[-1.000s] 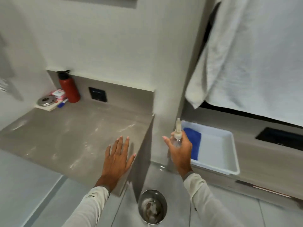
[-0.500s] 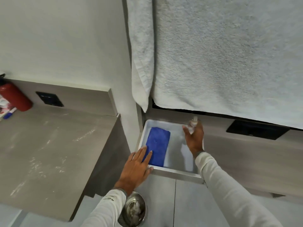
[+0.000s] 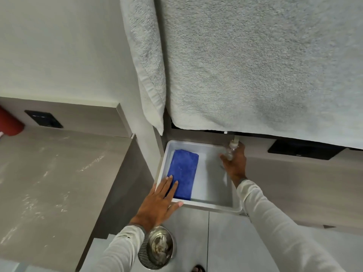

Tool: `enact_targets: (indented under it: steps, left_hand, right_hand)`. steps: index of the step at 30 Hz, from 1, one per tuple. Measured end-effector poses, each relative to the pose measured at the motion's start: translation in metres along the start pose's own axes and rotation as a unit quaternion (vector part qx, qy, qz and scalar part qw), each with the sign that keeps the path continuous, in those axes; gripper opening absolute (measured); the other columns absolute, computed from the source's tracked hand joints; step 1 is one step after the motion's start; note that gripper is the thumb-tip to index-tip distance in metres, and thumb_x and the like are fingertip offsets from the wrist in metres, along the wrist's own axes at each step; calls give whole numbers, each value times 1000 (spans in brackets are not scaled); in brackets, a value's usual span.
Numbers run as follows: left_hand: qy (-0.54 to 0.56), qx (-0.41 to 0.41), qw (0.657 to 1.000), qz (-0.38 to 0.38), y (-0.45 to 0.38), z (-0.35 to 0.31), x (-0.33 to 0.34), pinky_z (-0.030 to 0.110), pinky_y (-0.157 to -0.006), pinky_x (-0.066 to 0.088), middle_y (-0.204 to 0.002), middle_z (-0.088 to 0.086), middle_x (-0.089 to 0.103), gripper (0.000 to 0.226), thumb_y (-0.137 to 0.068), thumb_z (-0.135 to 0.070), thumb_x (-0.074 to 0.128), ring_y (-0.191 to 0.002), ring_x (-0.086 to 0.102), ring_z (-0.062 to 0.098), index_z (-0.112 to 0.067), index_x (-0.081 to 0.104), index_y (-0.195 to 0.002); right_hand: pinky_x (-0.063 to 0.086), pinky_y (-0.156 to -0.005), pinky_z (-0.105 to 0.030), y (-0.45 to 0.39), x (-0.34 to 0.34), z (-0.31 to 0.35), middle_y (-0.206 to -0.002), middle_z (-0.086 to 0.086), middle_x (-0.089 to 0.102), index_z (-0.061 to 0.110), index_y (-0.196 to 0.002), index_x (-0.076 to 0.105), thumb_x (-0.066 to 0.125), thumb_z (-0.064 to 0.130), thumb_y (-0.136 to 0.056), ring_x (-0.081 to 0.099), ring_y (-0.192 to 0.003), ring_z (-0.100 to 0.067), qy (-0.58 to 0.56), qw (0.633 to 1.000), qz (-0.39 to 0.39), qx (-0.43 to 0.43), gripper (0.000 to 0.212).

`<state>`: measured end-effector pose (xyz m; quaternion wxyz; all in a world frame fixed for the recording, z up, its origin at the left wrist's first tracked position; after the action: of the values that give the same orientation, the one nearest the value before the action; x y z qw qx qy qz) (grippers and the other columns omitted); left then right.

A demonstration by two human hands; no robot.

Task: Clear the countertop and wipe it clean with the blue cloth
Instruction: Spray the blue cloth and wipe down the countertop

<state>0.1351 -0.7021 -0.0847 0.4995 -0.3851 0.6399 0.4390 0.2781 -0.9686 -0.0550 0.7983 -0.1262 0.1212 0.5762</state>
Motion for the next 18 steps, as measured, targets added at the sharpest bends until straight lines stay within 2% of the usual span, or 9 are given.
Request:
enact_targets:
  steps: [1, 3, 5, 7, 9, 12, 14, 18]
  left_hand:
    - [0, -1, 1000, -1, -1, 0, 1, 44, -125, 9, -165, 6, -4, 81, -92, -68, 9, -153, -1, 25, -18, 2, -156]
    - [-1, -6, 1000, -1, -1, 1, 3, 43, -125, 8, -165, 5, -7, 82, -92, -68, 10, -153, -3, 24, -18, -1, -156]
    - [3, -12, 1000, -8, -1, 2, 5, 41, -124, 6, -165, 5, -8, 83, -92, -69, 11, -153, -5, 23, -17, -4, -155]
    - [10, -13, 1000, -10, -1, 2, 5, 41, -124, 6, -165, 5, -7, 84, -92, -69, 12, -153, -5, 23, -16, -5, -155]
    - [16, -12, 1000, -15, -1, 2, 5, 43, -124, 9, -165, 7, -3, 85, -93, -69, 13, -153, -1, 24, -14, -2, -155]
    - [16, -12, 1000, -12, -1, 3, 7, 45, -126, 12, -166, 7, -2, 86, -92, -70, 11, -153, -2, 23, -14, -2, -155]
    - [15, -13, 1000, -14, -1, 4, 9, 44, -126, 12, -166, 7, -3, 86, -92, -71, 10, -153, -3, 23, -14, -3, -155]
    - [25, -12, 999, -21, -1, 4, 9, 43, -126, 10, -166, 6, -2, 85, -92, -70, 11, -153, -2, 23, -15, -3, -155]
  right_hand:
    - [43, -73, -3, 2, -2, 2, -110, -11, 63, -2, -142, 38, 76, -8, -80, 62, -98, -26, -3, 1000, -17, 8, 72]
    - [37, -82, -5, 11, -7, 3, -121, -20, 63, -5, -147, 33, 79, -7, -77, 60, -106, -27, 0, 997, -60, 40, 83]
    - [40, -92, -17, 25, -11, 0, -131, -23, 58, -3, -149, 30, 81, -2, -77, 60, -116, -33, -3, 992, -98, 79, 89]
    - [45, -95, -33, 41, -11, -3, -133, -26, 56, 0, -146, 35, 81, 3, -79, 59, -119, -39, 2, 989, -112, 96, 82]
    - [48, -93, -36, 50, -8, -5, -131, -26, 57, 0, -142, 38, 83, 2, -77, 60, -116, -41, -2, 988, -114, 104, 79]
    - [53, -99, -45, 45, -5, -6, -129, -25, 58, -2, -135, 45, 86, -5, -72, 61, -114, -40, -19, 989, -106, 104, 75]
    - [51, -101, -44, 34, -5, -3, -127, -24, 61, -1, -133, 50, 85, 1, -74, 61, -114, -39, 60, 992, -77, 78, 69]
    - [51, -87, -38, 13, -3, 4, -111, -24, 71, 0, -117, 62, 85, 11, -75, 68, -102, -40, 164, 986, -28, 32, 49]
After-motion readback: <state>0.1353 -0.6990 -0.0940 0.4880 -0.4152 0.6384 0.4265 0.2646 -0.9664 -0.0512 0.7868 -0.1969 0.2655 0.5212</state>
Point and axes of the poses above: each hand's wrist, its own y-axis away from the middle knuckle, its own x-axis out of the palm, z = x × y, the point moved 8 cm from there along -y, towards the middle knuckle
